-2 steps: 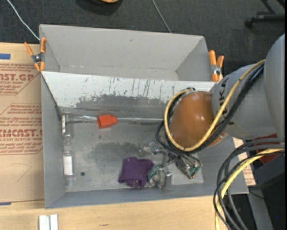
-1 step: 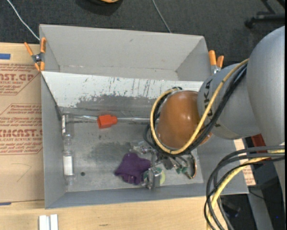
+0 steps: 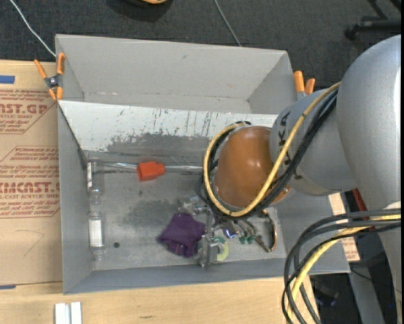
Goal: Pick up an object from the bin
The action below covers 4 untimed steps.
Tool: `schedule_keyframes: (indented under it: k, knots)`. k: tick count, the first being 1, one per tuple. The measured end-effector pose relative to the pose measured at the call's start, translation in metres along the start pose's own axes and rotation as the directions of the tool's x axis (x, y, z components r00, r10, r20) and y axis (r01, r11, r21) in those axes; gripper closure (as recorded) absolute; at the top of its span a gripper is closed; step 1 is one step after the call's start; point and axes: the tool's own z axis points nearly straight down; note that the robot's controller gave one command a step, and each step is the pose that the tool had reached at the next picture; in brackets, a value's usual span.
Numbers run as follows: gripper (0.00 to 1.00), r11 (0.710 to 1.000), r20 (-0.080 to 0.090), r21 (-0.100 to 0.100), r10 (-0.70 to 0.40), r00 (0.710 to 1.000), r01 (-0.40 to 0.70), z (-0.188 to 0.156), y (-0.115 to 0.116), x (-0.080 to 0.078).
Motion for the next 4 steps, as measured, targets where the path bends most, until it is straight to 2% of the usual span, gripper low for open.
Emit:
schedule_keyframes:
  k: [1, 2, 3, 4]
  knots:
    - [1.00, 0.993, -0.002, 0.000, -0.120, 0.993, 0.120, -0.002, 0.047, 0.001]
    - [1.00, 0.993, -0.002, 0.000, -0.120, 0.993, 0.120, -0.002, 0.047, 0.001]
    - [1.00, 0.991, 0.007, 0.001, -0.131, 0.991, 0.131, -0.080, 0.058, -0.022]
    - [1.00, 1.000, -0.006, -0.002, -0.026, 1.000, 0.026, 0.004, 0.080, -0.014]
